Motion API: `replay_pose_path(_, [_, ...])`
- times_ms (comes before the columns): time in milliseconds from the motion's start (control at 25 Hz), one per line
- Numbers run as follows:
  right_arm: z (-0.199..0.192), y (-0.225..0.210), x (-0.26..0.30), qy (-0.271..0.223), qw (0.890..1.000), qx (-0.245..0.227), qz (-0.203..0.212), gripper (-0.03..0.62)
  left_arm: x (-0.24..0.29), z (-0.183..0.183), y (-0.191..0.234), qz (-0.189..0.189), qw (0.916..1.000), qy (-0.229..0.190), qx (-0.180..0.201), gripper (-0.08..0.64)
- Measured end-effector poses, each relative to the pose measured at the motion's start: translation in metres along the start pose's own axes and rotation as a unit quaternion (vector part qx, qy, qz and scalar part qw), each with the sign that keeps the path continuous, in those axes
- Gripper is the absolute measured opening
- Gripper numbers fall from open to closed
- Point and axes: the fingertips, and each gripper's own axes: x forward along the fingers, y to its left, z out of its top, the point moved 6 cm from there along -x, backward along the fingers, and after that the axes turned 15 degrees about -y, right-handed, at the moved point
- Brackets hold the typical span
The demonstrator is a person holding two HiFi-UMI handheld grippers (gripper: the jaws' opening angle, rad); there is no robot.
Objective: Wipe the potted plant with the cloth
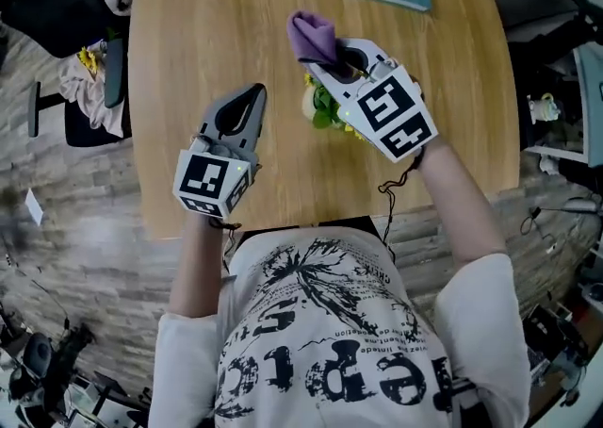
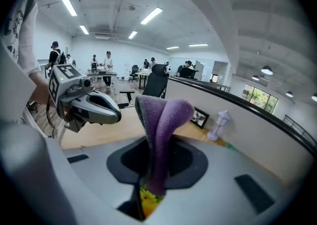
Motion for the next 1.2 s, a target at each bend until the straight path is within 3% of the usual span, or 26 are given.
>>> replay_pose_path(320, [-0.005,0.062,0.015,-0.013,0.992,0.074,-0.098,0.074,-0.044,0.018,0.024,-0.065,0.9964,-0.005,0.054,0.002])
replay_pose_path(560, [-0.035,0.106,0.052,0.018,0.980,0.132,-0.146,0.074,-0.064,-0.003,0.057,-0.072,0.9970,0.016,0.024,0.003])
replay_pose_path(720, [-0.067,0.111,0.073,0.048,0.966,0.178,-0.183,0.074,-0.071,-0.018,0.068,-0.076,0.9966,0.030,0.010,0.002])
replay_pose_path(840, [-0.095,0.106,0.083,0.082,0.944,0.226,-0.225,0.074,-0.075,-0.030,0.076,-0.077,0.9960,0.044,0.007,0.002])
replay_pose_path(1040, [-0.126,0.099,0.085,0.100,0.887,0.341,-0.296,0.074,-0.078,-0.044,0.084,-0.078,0.9950,0.063,-0.007,0.003])
replay_pose_path(1200, [-0.132,0.090,0.084,0.089,0.854,0.400,-0.322,0.074,-0.076,-0.051,0.081,-0.083,0.9939,0.069,-0.022,0.002])
